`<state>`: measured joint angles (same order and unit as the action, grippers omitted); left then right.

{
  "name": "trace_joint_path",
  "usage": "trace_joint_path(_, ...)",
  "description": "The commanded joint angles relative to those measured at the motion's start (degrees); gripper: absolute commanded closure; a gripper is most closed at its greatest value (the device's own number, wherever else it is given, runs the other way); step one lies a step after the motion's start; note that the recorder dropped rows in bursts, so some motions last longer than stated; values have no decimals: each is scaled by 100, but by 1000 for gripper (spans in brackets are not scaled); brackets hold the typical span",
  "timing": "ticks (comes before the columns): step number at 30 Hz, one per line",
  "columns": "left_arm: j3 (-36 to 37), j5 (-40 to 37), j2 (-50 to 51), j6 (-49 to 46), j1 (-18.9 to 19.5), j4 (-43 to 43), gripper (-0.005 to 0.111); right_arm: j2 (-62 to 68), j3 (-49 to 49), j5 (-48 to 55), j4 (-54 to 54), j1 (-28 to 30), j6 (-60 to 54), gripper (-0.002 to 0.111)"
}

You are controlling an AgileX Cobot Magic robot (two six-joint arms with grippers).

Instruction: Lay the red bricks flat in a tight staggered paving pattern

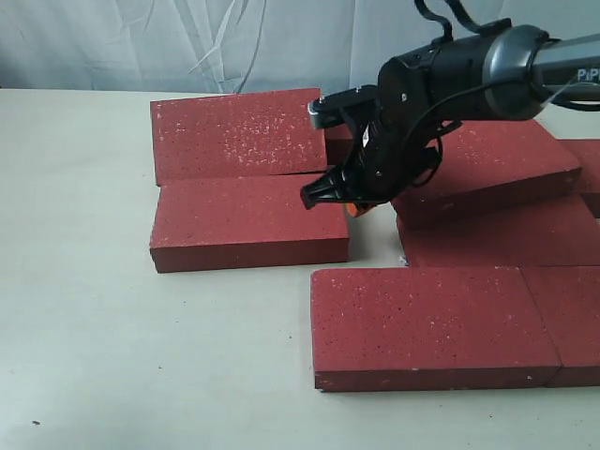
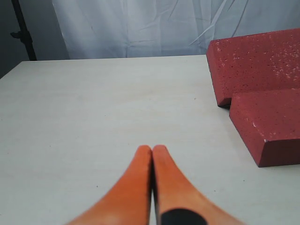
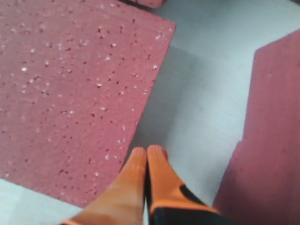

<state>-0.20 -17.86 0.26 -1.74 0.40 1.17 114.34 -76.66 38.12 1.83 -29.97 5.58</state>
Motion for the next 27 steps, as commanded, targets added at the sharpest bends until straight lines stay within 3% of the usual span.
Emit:
trace_joint_path(1,20,29,-26,22,1,10,107,222,-33,-37,121,26,66,109)
trace_joint_path(9,20,29,-26,22,1,10,107,388,-33,-159,-388,-89,-80,109)
trace_joint_path(20,20,29,-26,22,1,10,107,410,-33,-717,-388,-1010,-106,109)
trace_joint_path(27,20,29,-26,22,1,10,107,410,-33,-900,-422,-1273,-106,109)
